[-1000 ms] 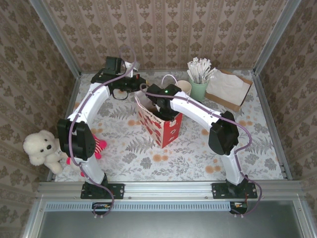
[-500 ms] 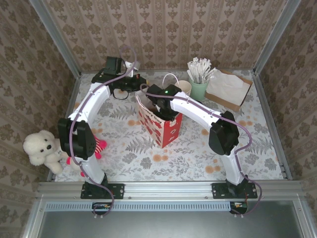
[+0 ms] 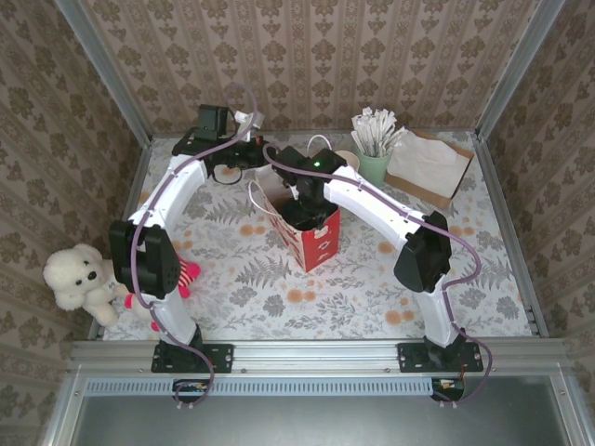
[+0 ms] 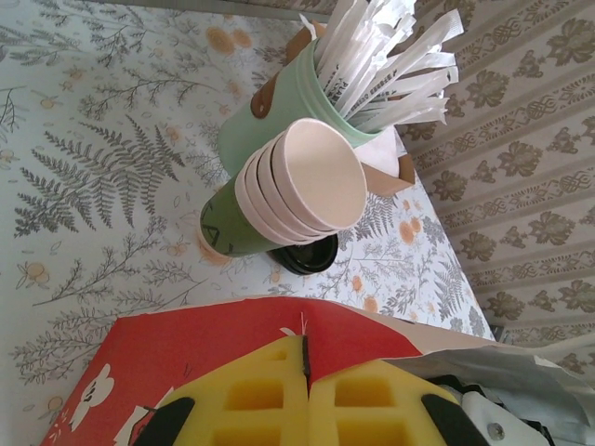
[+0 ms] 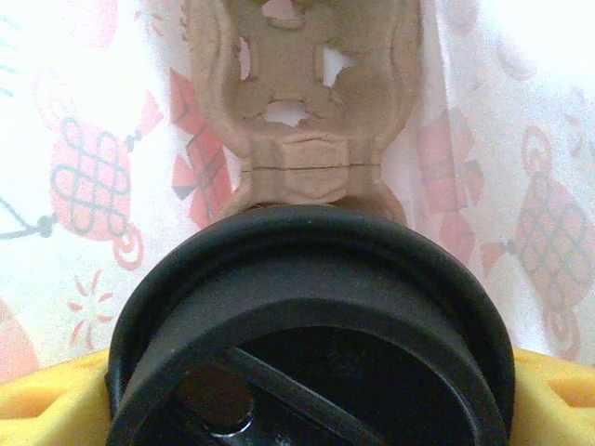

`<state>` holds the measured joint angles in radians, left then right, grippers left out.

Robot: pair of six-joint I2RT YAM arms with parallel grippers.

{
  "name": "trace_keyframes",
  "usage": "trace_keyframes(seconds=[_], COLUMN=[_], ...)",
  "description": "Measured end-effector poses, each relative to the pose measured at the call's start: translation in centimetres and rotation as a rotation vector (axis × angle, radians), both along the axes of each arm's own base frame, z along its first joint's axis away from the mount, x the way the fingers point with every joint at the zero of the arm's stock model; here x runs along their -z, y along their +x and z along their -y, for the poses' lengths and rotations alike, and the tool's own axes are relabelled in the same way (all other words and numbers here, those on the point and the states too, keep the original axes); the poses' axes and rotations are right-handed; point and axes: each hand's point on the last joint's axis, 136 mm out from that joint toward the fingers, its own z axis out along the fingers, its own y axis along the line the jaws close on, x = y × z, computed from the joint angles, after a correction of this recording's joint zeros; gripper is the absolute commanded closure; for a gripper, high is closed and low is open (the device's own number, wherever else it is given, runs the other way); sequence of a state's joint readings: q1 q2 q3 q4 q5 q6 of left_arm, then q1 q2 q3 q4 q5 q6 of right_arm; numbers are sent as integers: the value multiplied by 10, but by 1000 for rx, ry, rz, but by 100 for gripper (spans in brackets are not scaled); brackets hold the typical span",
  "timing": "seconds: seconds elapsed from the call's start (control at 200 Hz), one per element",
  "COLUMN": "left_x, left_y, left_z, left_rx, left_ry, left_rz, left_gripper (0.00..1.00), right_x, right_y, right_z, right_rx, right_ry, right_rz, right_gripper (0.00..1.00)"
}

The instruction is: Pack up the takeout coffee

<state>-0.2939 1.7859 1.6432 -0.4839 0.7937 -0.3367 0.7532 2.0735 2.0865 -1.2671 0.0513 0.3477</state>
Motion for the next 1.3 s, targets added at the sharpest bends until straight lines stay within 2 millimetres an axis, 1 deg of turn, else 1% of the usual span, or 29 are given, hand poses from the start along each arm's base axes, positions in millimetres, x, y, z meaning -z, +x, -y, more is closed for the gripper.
trace_keyframes(seconds=[0.125, 0.285, 0.535, 0.97, 1.3], left_x=[-1, -2, -2, 8, 8], left_y=[0, -1, 0, -1, 0], left_z=[1, 2, 3, 7, 7], left_rx=[7, 13, 18, 44, 41], left_ry=[-7, -11, -18, -37, -45], left_rz=[5, 4, 9, -12, -8], left_gripper=[100, 100, 100, 100, 100], right_x=[-2, 3, 20, 36, 38], right_y=[-3, -7, -7, -9, -9], right_z=[3, 6, 6, 7, 6], right_rx=[4, 4, 3, 2, -5], right_ry=[-10, -30, -68, -82, -81], right_rz=[-12, -39, -79, -101, -99], right_gripper=[52, 52, 53, 53, 53])
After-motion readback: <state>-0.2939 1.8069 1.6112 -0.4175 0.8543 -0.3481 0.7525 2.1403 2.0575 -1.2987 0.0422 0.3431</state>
